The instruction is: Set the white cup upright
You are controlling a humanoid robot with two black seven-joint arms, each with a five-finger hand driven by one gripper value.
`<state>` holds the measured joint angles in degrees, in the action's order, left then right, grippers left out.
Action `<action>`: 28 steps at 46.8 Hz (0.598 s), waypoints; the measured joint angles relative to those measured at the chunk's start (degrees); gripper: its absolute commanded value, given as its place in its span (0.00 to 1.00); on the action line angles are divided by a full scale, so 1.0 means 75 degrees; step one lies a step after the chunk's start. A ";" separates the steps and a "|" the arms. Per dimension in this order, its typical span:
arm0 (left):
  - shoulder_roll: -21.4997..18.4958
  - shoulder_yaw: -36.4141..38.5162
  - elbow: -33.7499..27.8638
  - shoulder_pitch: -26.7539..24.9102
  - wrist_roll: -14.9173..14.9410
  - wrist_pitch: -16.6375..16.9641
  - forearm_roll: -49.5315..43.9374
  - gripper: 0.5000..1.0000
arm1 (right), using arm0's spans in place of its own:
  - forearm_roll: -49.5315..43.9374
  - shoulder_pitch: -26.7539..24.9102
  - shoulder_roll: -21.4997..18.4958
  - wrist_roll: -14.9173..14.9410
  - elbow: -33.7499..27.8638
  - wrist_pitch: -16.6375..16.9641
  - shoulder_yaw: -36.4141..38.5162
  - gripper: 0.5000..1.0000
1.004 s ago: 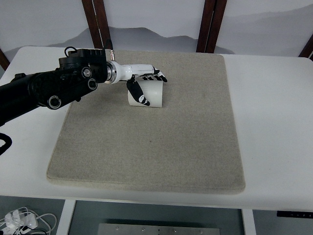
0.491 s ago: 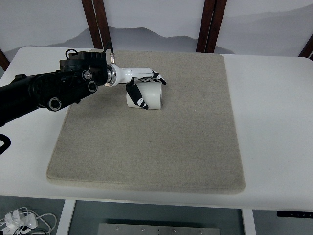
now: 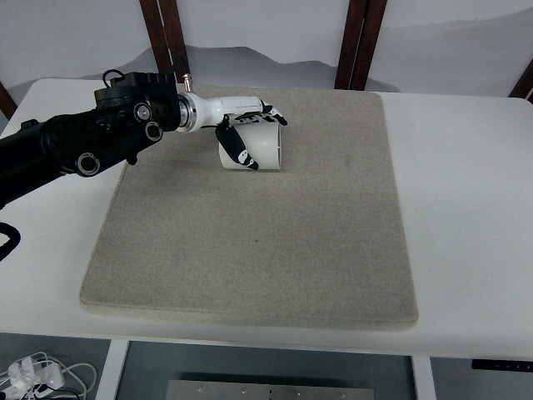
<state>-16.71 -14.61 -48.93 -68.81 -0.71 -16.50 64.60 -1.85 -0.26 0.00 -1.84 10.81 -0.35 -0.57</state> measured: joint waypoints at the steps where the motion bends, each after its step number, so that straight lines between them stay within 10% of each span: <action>1: 0.0000 -0.0055 0.0001 0.0000 0.0000 -0.0008 -0.0077 0.11 | 0.0000 0.0001 0.0000 0.0000 0.0000 0.0000 -0.0001 0.90; 28: -0.0036 -0.0698 0.0975 0.0079 -0.1103 -0.0702 -0.3741 0.11 | 0.0000 0.0000 0.0000 -0.0001 0.0000 0.0000 -0.0002 0.90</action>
<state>-16.98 -19.84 -41.62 -68.22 -8.98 -21.76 36.54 -1.85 -0.27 0.00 -1.84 10.81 -0.35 -0.59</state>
